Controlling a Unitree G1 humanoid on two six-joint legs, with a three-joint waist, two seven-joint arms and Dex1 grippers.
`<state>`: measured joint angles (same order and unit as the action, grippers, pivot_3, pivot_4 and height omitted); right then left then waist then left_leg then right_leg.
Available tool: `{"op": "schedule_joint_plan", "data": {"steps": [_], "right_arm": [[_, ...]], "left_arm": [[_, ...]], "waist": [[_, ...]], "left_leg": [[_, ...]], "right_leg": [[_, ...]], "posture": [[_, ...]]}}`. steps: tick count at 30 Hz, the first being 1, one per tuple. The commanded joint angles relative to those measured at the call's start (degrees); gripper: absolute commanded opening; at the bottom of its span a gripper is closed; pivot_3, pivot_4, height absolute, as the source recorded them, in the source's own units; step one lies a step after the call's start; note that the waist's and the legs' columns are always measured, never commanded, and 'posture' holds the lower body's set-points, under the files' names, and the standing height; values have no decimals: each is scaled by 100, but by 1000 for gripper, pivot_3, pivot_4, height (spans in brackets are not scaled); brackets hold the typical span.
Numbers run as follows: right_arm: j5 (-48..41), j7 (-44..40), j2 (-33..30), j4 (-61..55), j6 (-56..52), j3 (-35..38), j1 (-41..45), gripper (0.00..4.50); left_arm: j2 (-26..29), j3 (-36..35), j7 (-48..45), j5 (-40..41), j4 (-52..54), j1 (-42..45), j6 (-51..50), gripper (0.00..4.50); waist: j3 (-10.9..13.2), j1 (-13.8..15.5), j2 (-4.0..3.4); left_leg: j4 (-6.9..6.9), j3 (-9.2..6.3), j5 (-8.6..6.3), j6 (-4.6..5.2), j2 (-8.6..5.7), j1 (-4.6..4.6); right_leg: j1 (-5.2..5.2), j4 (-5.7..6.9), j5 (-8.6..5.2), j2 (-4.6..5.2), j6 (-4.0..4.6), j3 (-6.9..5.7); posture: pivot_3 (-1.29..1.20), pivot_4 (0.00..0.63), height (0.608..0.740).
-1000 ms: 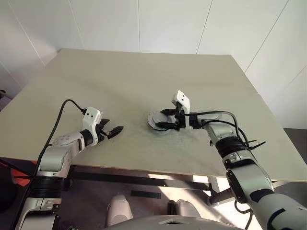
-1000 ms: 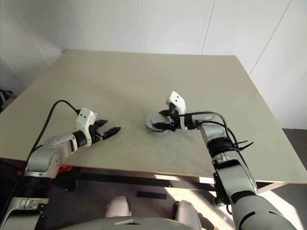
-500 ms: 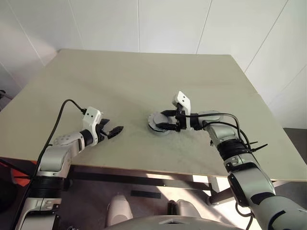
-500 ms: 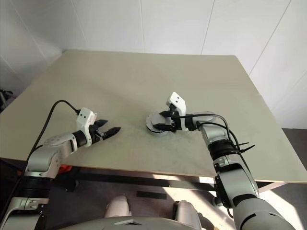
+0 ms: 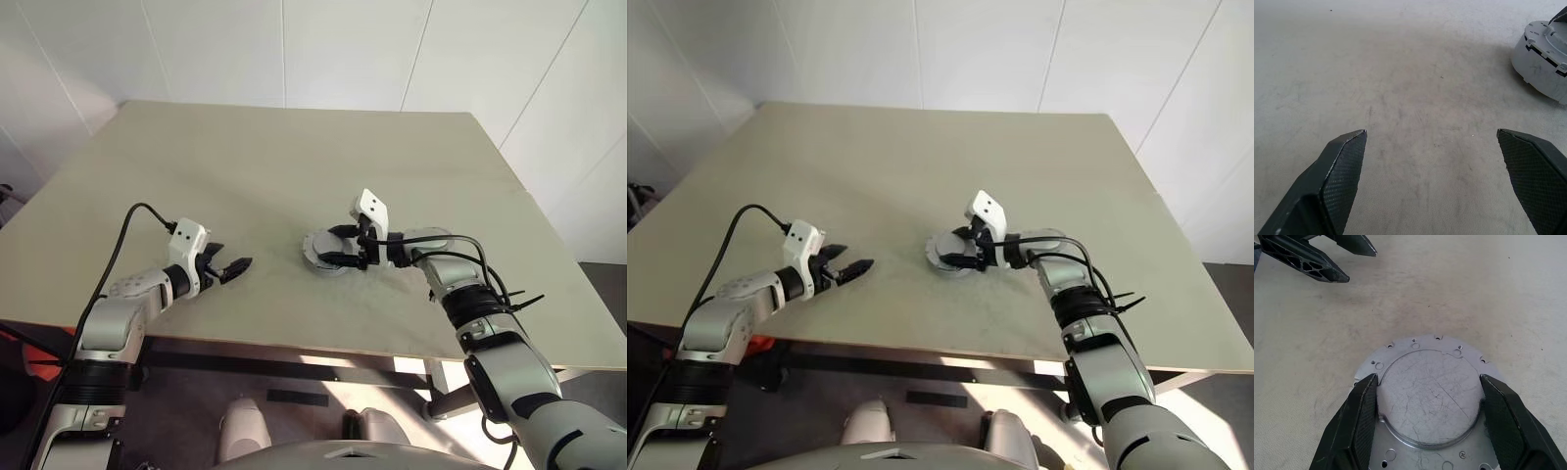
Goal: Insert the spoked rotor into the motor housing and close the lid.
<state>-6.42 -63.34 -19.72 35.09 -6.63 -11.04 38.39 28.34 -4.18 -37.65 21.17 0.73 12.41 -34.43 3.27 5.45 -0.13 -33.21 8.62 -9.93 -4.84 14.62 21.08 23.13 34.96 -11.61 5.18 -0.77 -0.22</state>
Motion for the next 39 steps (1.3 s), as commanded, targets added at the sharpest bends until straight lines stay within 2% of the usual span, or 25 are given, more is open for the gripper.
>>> {"op": "schedule_joint_plan", "data": {"steps": [1, 12, 39], "right_arm": [[119, -14, -105, 48, -2, -31, -12, 3165], [-7, -265, -146, -35, -89, 14, -47, 3165], [355, -116, -205, 488, 195, -201, -67, 3165]], "left_arm": [[51, -40, -1, 7, 184, 55, 27, 4500], [49, -37, -5, -1, 139, 90, 36, 4500], [-31, -26, 40, 54, 231, 96, -16, 4500]], "waist": [[0, 0, 0], [0, 6, 0], [-28, 13, 0]], "left_leg": [[0, 0, 0, 0, 0, 0], [0, 0, 0, 1, -1, 0], [-2, 0, 0, 1, -2, -11]], "right_leg": [[0, 0, 0, 0, 0, 0], [-2, -1, 0, 0, 0, -1], [-19, -2, 0, 4, 0, -4]], "posture": [[0, 0, 740], [0, 0, 740], [0, 0, 740]]}}
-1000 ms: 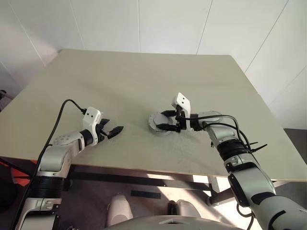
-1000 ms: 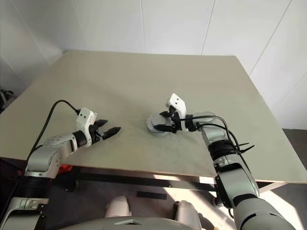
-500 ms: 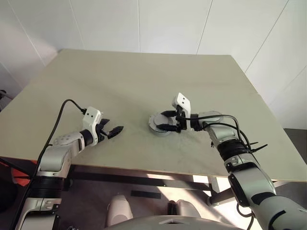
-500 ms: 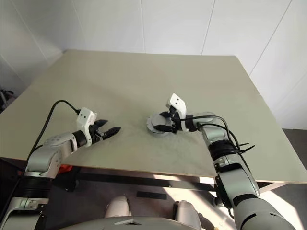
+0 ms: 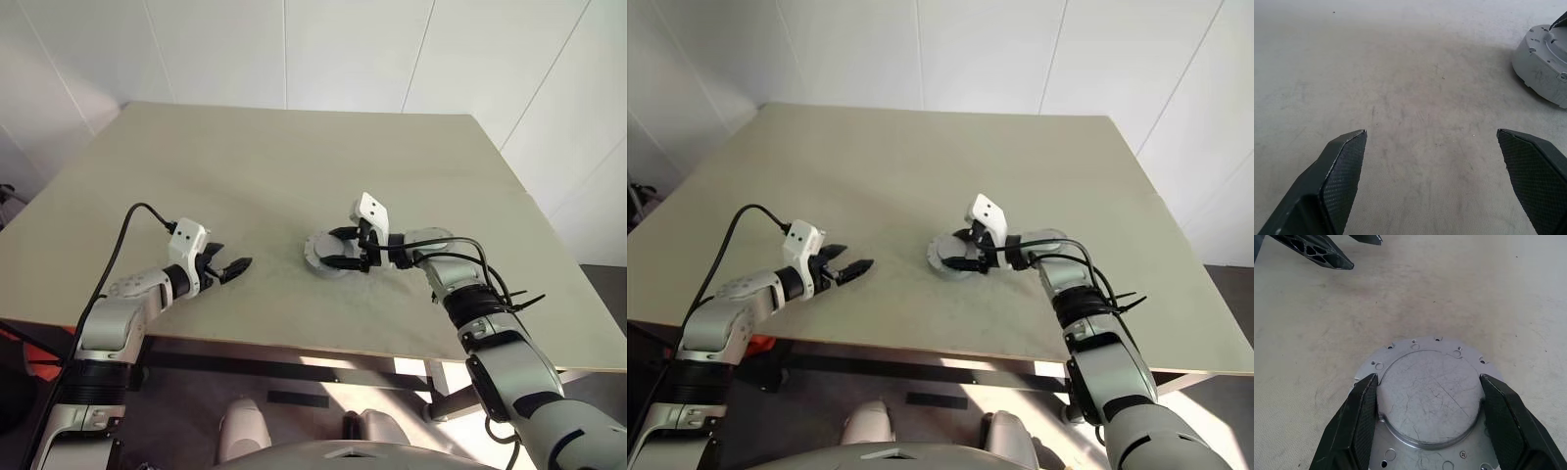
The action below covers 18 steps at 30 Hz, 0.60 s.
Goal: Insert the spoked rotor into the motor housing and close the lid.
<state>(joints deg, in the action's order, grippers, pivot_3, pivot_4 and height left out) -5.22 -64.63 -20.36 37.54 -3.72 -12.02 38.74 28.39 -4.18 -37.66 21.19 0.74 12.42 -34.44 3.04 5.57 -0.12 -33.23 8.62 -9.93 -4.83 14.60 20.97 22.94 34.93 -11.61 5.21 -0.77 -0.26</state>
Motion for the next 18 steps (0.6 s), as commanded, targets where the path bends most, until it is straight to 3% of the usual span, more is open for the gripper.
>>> {"op": "schedule_joint_plan", "data": {"steps": [1, 10, 13, 18], "right_arm": [[235, 14, -139, 254, -93, -102, -89, 3165], [252, 39, -84, 266, -61, -108, -28, 3165], [246, 67, -75, 226, -56, -107, -37, 3165], [231, 132, -65, 108, -67, -87, -93, 3165]], "left_arm": [[-117, -27, 91, 97, 231, 144, -62, 4500], [-1359, -132, 590, 429, -547, 1312, -271, 4500], [-1567, -32, 463, 502, -807, 1637, -308, 3929], [-1809, 128, 308, 553, -1209, 1989, -496, 2256]], "waist": [[-10, 3, -3], [-19, 12, 0], [-22, -3, -1], [-23, -2, -1]], "left_leg": [[0, 0, 0, 0, 0, 0], [-2, 0, 2, 0, -6, -6], [-2, 0, 3, 2, -6, -6], [-2, 0, 4, 4, -7, -6]], "right_leg": [[-1, 0, 0, 0, 0, 0], [-15, 2, 0, 9, 0, -1], [-13, 1, 0, 7, 0, 0], [-12, -5, 0, 7, 0, 1]], "posture": [[0, 0, 740], [0, 0, 740], [0, 0, 740], [0, 0, 740]]}}
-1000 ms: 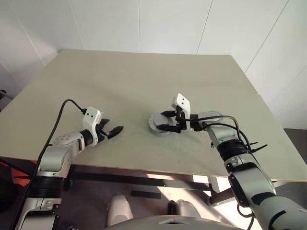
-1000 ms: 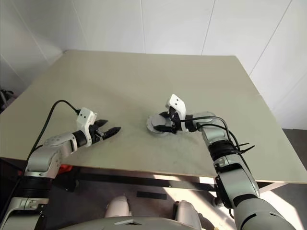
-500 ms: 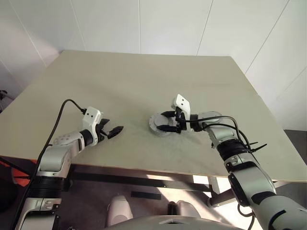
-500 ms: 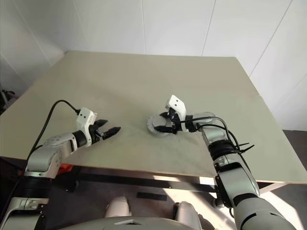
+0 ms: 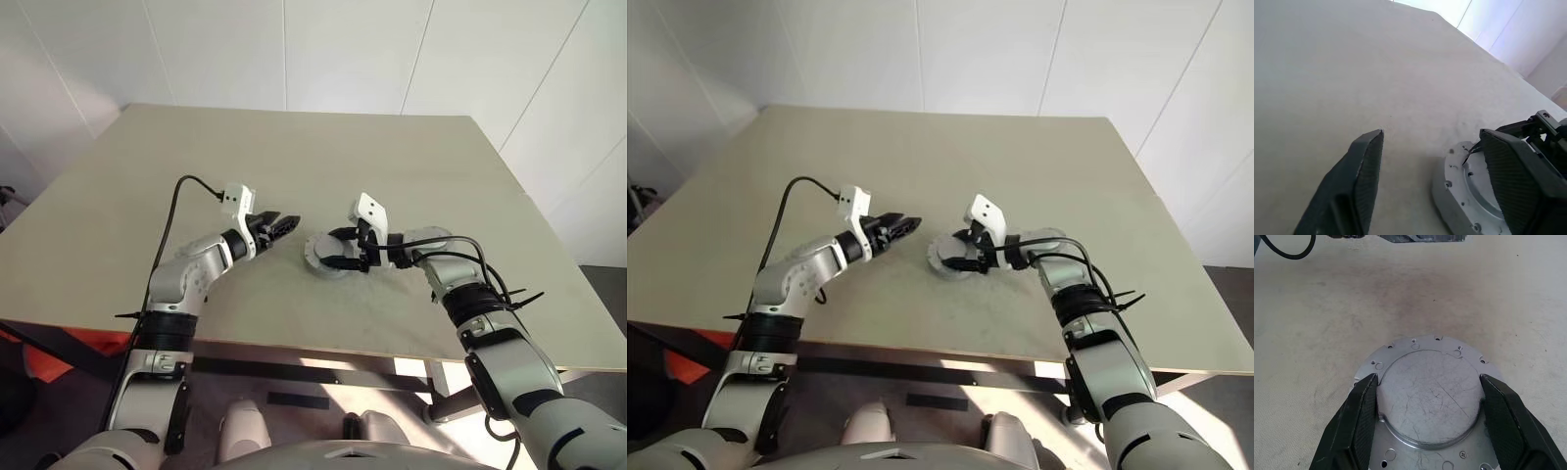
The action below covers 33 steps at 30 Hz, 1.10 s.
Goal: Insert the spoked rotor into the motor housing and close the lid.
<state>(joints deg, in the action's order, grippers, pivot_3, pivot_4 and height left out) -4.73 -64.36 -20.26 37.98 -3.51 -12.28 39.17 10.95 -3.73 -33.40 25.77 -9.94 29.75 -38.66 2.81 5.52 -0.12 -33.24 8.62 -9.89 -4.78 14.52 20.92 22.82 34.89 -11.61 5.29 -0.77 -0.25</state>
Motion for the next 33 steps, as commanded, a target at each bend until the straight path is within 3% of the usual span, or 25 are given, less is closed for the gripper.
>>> {"op": "schedule_joint_plan", "data": {"steps": [1, 6, 12, 27, 28, 30, 33], "right_arm": [[178, 123, -73, 40, -89, -54, -150, 3165], [166, 192, -66, -70, -105, -41, -223, 3165], [146, 254, -53, -197, -137, -16, -277, 3165], [25, 309, -1, -159, -412, 93, -143, 3165], [19, 306, -1, -168, -432, 96, -138, 3897], [-31, 333, 22, -240, -457, 142, -140, 4482], [-235, 273, 49, -589, -606, 265, -169, 4482]], "left_arm": [[-90, 133, -160, 80, -225, 293, -119, 1854], [-132, 371, -353, 50, -406, 352, -390, 80], [-61, 663, -295, -189, -663, 432, -728, 32], [-67, 590, -213, -131, -570, 360, -1332, 32], [-65, 590, -209, -131, -556, 357, -1348, 0], [-63, 589, -207, -125, -530, 348, -1380, 0], [-59, 588, -207, -120, -485, 324, -1424, 0]], "waist": [[0, 3, 0], [0, 3, -1], [1, 2, -2], [-3, 2, -7], [-3, 2, -7], [-3, 2, -7], [-2, 0, -7]], "left_leg": [[0, 0, 0, 0, 0, 0], [2, 0, 0, 0, 1, 0], [3, 0, 0, 0, 1, 1], [8, 0, 0, 0, -1, -5], [8, 0, 0, 0, -1, -5], [9, 0, 0, 0, -2, -5], [12, 0, 0, 0, -2, -3]], "right_leg": [[0, 0, 0, 0, 0, -1], [1, 0, 0, 0, 0, -1], [2, -2, 0, -1, 0, -2], [-3, -4, -1, 1, -1, -1], [-3, -4, 0, 1, -1, -1], [-3, -5, -1, 2, -1, -1], [-2, -10, -1, 1, -1, -1]], "posture": [[0, 0, 740], [0, 0, 740], [0, 0, 740], [0, 0, 740], [0, 0, 740], [0, 0, 740], [0, 0, 740]]}}
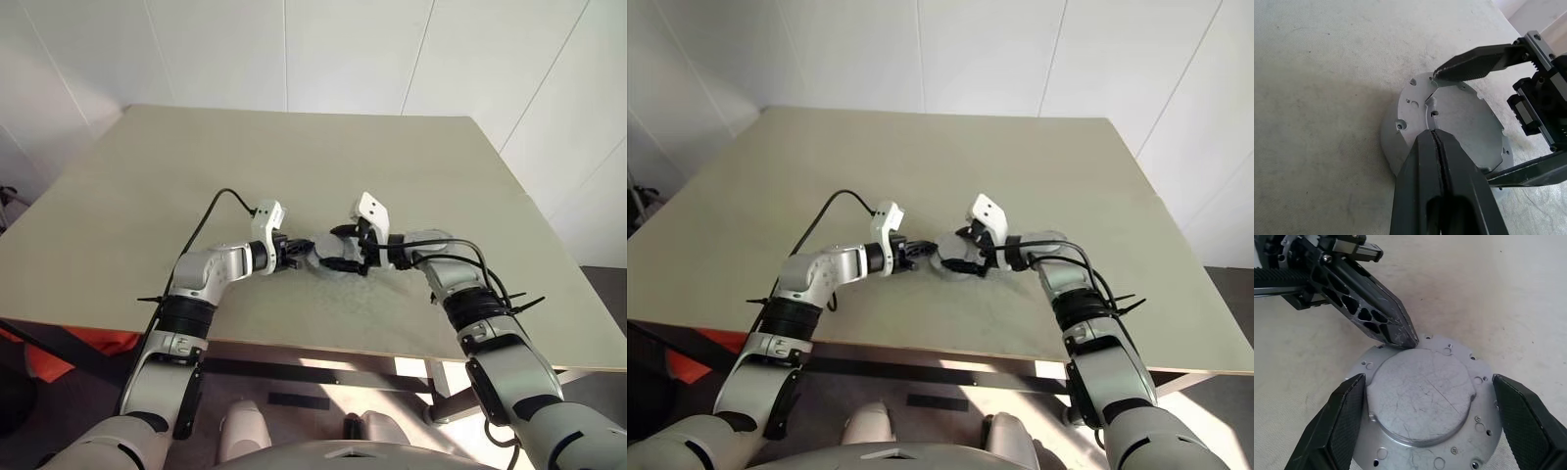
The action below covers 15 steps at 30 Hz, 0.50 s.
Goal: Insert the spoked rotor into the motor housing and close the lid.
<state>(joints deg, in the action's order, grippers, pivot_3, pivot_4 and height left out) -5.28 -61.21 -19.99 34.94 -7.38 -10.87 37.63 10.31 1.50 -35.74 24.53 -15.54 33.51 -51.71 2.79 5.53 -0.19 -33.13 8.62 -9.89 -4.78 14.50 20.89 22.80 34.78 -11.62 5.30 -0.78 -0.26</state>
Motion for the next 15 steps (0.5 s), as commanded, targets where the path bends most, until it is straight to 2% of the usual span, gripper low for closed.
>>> {"op": "schedule_joint_plan", "data": {"steps": [1, 10, 15], "right_arm": [[-257, -71, 20, -413, -290, 163, -24, 4482], [-1301, -219, -154, -1620, -1534, 833, 122, 4482], [-1309, 260, -409, -1064, -2436, 1056, 223, 4482]], "left_arm": [[7, 65, 27, 4, 89, -60, -130, 0], [11, 87, 33, -11, 125, -97, -132, 0], [-4, 114, 30, -31, 119, -100, -86, 0]], "waist": [[1, 0, -1], [8, 10, -13], [8, 13, -12]], "left_leg": [[3, 0, 0, 0, 0, 0], [10, 0, 0, 1, -1, 20], [12, 1, 0, 0, -2, 17]], "right_leg": [[1, -1, 0, -1, 0, -1], [19, -9, 0, -1, -1, -1], [19, -9, -1, 0, -2, 0]], "posture": [[0, 0, 740], [0, 0, 740], [0, 0, 740]]}}
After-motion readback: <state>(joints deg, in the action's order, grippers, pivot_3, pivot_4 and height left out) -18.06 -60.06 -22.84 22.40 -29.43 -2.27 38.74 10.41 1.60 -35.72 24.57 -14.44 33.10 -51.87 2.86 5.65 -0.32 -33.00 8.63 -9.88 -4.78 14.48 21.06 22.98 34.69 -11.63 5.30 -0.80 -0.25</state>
